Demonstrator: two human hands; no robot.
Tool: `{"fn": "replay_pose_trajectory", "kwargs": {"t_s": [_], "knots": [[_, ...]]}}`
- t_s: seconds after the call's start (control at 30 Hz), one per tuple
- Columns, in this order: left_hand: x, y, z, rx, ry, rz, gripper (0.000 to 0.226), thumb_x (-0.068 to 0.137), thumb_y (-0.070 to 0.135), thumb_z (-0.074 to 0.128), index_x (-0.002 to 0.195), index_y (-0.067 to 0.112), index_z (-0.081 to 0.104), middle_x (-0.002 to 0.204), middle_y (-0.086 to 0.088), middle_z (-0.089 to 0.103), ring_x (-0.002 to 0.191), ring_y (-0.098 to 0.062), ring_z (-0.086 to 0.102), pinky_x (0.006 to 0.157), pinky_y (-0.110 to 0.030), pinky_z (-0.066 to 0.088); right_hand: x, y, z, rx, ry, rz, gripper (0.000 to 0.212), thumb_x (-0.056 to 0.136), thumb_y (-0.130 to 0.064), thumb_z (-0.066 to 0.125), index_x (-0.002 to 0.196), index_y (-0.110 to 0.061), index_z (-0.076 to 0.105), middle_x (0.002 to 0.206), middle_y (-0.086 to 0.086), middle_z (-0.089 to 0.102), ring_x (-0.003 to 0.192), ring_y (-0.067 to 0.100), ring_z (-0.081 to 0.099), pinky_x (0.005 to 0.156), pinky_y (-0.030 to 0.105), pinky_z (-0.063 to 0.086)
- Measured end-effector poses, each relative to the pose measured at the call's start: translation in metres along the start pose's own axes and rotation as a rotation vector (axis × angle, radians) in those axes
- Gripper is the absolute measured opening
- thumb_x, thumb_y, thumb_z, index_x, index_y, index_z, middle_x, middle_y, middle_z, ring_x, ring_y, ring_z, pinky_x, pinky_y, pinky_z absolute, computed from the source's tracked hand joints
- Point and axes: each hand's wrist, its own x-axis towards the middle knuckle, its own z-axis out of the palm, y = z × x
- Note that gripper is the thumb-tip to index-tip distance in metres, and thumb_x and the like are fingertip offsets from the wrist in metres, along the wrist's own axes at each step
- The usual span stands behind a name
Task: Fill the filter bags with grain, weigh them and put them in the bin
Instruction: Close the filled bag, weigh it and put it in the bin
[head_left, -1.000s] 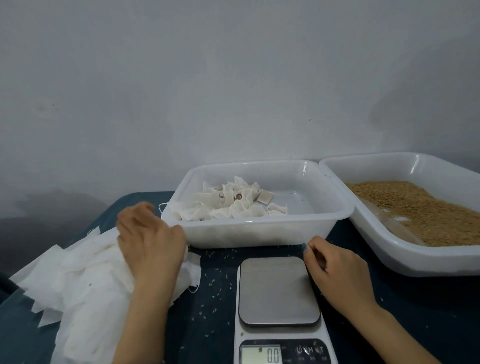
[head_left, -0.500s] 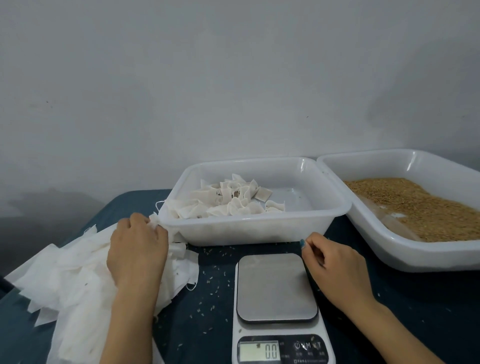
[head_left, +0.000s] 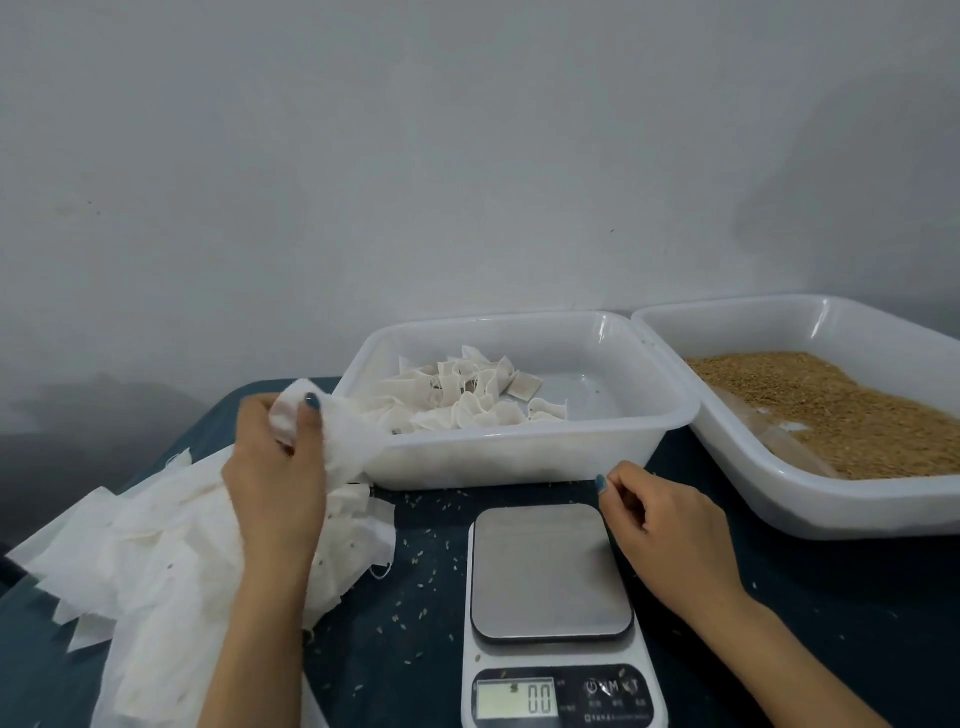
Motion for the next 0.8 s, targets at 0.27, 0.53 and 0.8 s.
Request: {"fn": "replay_pose_trajectory", "kwargs": {"t_s": [0.27,0.53,0.8], "knots": [[-0.037,0.022,0.029,-0.483,-0.749,-0.269,0.03,0.085,0.045,0.065,0.093,0.016,0.064,0.078,0.001,0.064,0.07,-0.016,0.055,0.064,-0.031,0.043,0.003,-0.001,0.001,0.189,-0.032,0.024,0.027,0.093,-0.03,0.057,0.067,-0.031,0.05,0.05,-0.011,0.047,0.053,0.01,0.049,0.045,0.018,0.03],[-0.078,0.034,0.053,-0.334,-0.87,0.057,0.026,0.083,0.053,0.07,0.083,0.03,0.058,0.069,0.001,0.062,0.059,-0.013,0.054,0.054,-0.034,0.045,0.004,-0.022,-0.008,0.957,-0.295,0.055,0.023,0.09,-0.04,0.062,0.1,-0.022,0.072,0.077,-0.002,0.071,0.058,0.009,0.063,0.053,0.019,0.048],[-0.085,0.034,0.056,-0.497,-0.891,-0.043,0.032,0.079,0.058,0.073,0.089,0.03,0.062,0.077,-0.005,0.065,0.067,-0.014,0.054,0.058,-0.028,0.044,0.008,-0.024,-0.011,1.018,-0.176,0.196,0.028,0.075,-0.035,0.072,0.09,-0.012,0.069,0.083,0.008,0.073,0.073,0.028,0.069,0.062,0.044,0.057]]}}
